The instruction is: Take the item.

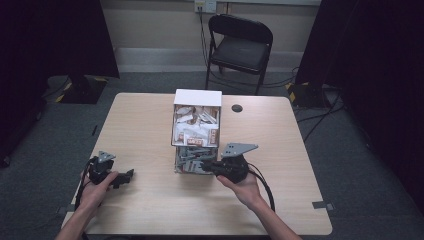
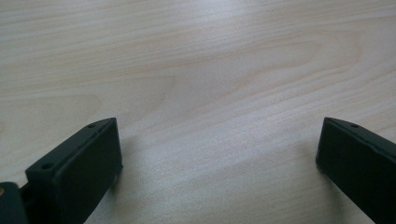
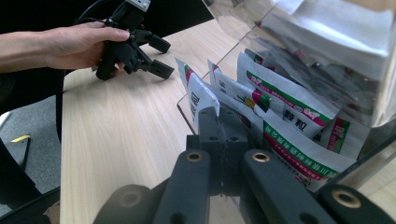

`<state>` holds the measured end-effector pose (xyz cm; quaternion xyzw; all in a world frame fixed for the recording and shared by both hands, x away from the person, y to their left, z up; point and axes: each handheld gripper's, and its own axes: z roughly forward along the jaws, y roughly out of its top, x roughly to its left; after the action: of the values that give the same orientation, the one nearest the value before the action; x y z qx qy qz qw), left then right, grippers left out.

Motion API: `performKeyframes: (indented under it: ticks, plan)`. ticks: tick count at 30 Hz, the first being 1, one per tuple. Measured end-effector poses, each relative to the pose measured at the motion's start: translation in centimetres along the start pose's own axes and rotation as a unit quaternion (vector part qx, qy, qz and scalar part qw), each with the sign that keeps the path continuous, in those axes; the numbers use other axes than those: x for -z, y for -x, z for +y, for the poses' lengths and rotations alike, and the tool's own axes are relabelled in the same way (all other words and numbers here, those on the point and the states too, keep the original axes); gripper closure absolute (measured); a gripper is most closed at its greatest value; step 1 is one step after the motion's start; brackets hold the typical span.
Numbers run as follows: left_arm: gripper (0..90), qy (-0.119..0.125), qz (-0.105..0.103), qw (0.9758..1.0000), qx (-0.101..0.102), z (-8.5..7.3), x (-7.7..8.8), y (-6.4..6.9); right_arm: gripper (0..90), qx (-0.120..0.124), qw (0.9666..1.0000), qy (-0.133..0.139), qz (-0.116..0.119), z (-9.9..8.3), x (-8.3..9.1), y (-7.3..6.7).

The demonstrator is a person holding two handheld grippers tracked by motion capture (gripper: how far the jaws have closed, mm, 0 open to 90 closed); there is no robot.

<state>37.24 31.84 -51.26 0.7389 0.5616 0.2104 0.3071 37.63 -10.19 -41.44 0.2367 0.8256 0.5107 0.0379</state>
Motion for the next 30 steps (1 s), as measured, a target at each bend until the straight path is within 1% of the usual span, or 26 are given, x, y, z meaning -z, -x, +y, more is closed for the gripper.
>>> performKeyframes:
  ticks: [11,16,30]
  plan:
    - [0.0,0.0,0.0,1.0,0.0,0.0,0.0,0.0,90.0,0.009,0.9999,0.004,0.007,0.4,0.4,-0.5]
    - [0.0,0.0,0.0,1.0,0.0,0.0,0.0,0.0,90.0,0.016,0.9998,0.0,0.009,0.6,0.4,-0.8]
    - [0.0,0.0,0.0,1.0,0.0,0.0,0.0,0.0,90.0,0.01,0.9999,0.007,0.004,0.7,1.3,-0.8]
